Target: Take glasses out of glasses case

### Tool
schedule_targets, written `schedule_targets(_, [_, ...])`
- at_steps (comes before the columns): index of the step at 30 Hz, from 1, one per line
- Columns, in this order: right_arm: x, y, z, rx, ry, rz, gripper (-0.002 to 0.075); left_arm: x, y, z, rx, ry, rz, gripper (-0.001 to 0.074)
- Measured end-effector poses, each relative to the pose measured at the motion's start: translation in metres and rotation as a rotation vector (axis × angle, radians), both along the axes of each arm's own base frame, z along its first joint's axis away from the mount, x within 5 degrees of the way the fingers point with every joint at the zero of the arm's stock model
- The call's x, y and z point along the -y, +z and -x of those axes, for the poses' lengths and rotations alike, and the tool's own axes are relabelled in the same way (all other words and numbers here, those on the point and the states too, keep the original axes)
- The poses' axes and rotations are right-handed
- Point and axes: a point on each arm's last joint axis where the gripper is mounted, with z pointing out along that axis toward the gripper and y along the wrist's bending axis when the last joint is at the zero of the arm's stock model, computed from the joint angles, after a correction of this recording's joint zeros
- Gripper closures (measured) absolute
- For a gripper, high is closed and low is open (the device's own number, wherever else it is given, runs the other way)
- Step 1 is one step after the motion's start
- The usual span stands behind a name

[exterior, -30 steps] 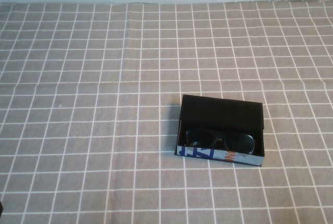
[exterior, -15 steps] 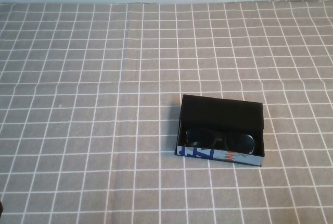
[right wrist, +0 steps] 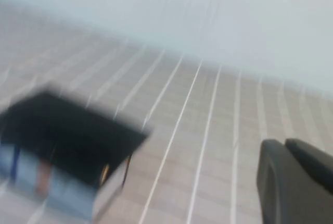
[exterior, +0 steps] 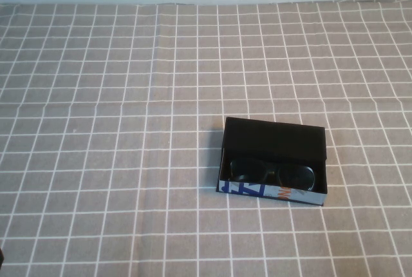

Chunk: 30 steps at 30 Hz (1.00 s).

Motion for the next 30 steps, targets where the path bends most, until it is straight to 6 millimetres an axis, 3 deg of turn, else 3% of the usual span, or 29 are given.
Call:
schedule_targets(6, [0.008, 0.037, 0.004, 0.386, -0.074, -0.149, 0.0743, 0.0, 0.0, 0.0, 0.0, 0.0, 0.0, 0.074])
schedule_targets(11, [0.021, 0.066, 0.021, 0.766, -0.16, -0.275, 0.0743, 0.0, 0.0, 0.0, 0.0, 0.0, 0.0, 0.074])
schedule_targets(14, [0.026, 0.076, 0.028, 0.866, -0.172, -0.352, 0.0743, 0.0, 0.0, 0.0, 0.0, 0.0, 0.0, 0.074])
schedule_targets(18, [0.025, 0.106, 0.033, 0.799, -0.091, -0.47, 0.0743, 0.0, 0.0, 0.0, 0.0, 0.0, 0.0, 0.074])
schedule_targets(25, [0.012, 0.174, 0.038, 0.457, 0.044, -0.443, 0.0743, 0.0, 0.0, 0.0, 0.0, 0.0, 0.0, 0.074])
schedule_targets(30, [-0.006, 0.2, -0.005, 0.125, 0.069, -0.376, 0.0743, 0.0, 0.0, 0.0, 0.0, 0.0, 0.0, 0.074])
